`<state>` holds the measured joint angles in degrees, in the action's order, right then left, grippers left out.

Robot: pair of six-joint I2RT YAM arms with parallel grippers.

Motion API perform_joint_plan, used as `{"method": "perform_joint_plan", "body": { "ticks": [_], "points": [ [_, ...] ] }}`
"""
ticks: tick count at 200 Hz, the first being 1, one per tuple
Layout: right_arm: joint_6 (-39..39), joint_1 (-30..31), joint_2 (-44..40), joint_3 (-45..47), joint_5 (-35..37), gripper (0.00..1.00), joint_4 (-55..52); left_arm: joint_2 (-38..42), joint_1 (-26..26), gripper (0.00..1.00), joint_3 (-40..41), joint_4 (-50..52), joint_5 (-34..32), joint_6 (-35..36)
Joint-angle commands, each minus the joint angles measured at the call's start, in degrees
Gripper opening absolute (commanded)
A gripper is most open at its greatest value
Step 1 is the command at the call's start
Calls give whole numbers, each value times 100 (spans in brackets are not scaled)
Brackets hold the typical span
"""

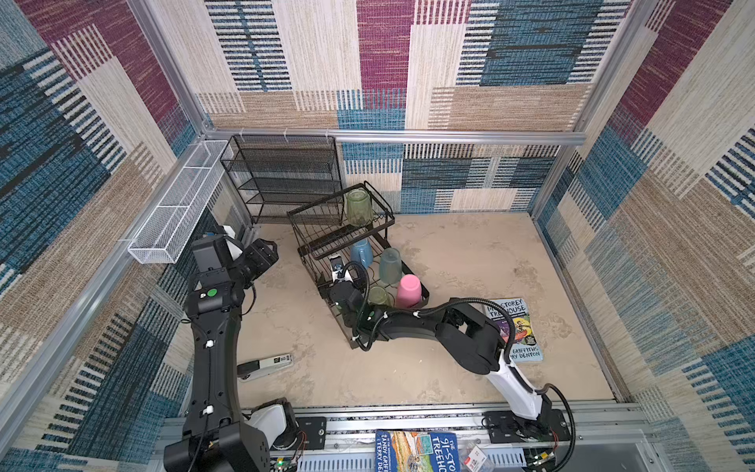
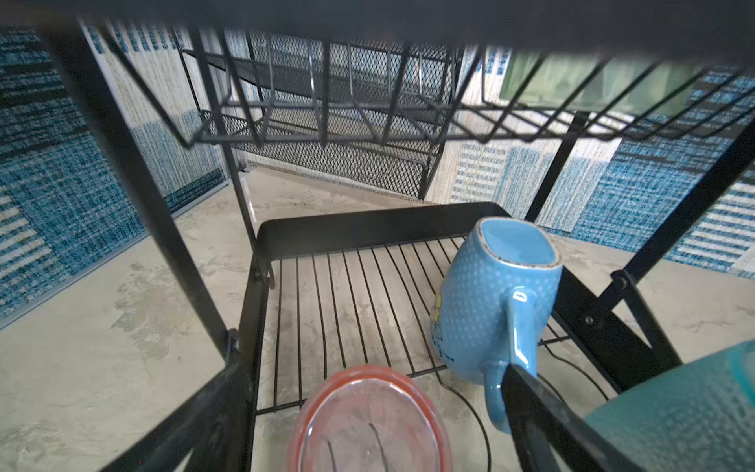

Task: Load cups into a dish rack
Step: Place the cup upside down at the dish rack.

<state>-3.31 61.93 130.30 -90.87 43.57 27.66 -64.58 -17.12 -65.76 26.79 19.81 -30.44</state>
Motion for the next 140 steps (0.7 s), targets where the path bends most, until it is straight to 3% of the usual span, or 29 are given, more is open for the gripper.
{"method": "perform_joint_plan", "body": {
  "ticks": [1,74,109,140],
  "points": [
    [84,46,-236,193,51,100,340,30,-7,78,24,-123,-47,-2],
    [540,72,-1977,1959,-193,100,1221,76,10,98,114,-127,-304,186],
    [1110,31,-3299,3285,-408,100,1966,67,94,99,186,-128,-548,338],
    [1057,-336,-4715,4122,-692,100,1536,166,364,99,312,-196,-939,635]
  ]
}}
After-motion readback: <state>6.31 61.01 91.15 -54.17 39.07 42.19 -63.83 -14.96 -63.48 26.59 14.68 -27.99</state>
